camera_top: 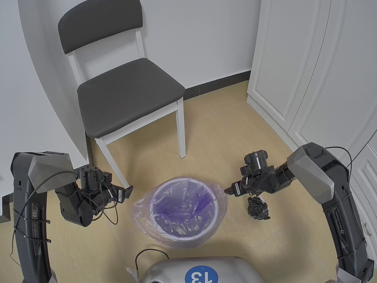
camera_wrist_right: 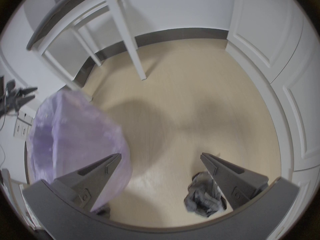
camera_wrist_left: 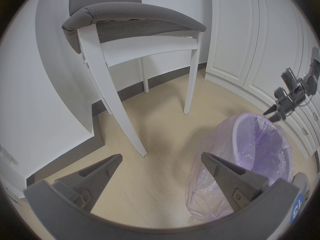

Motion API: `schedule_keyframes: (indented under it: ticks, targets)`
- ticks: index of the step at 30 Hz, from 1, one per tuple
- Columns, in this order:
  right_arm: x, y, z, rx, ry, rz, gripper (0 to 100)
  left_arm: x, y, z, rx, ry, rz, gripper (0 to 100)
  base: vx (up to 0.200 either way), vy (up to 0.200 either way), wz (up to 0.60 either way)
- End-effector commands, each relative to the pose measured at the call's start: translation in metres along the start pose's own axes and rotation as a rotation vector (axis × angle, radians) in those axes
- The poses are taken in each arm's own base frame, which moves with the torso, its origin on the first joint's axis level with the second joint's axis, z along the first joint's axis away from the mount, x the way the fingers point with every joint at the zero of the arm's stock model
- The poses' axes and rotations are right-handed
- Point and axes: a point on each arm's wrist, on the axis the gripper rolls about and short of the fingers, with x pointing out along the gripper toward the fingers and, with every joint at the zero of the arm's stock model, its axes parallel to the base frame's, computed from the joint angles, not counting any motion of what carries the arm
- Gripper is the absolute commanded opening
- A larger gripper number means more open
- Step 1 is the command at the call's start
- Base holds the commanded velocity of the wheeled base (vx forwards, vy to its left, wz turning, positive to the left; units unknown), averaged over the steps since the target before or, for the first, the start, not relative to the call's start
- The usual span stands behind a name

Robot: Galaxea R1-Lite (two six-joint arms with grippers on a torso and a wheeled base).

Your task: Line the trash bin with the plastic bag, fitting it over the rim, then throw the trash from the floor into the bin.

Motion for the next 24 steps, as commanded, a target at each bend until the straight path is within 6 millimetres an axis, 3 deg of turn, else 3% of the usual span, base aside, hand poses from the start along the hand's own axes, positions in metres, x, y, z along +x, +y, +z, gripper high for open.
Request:
schedule_keyframes:
  ticks: [1, 11, 24]
  targets:
    - [-0.035, 0.043, -0.021, -0.145, 0.009, 0.065, 100, -0.007, -0.005, -0.026, 0.000, 0.016, 0.000, 100, 0.000, 0.000, 0.00]
    - [-0.035, 0.052, -0.027, -0.212, 0.077, 0.103, 100, -0.014, -0.002, -0.030, -0.004, -0.004, 0.010, 100, 0.000, 0.000, 0.00]
    - [-0.013, 0.022, 0.019, -0.162, 0.068, 0.059, 100, -0.012, -0.003, -0.029, 0.011, -0.013, 0.013, 100, 0.000, 0.000, 0.00]
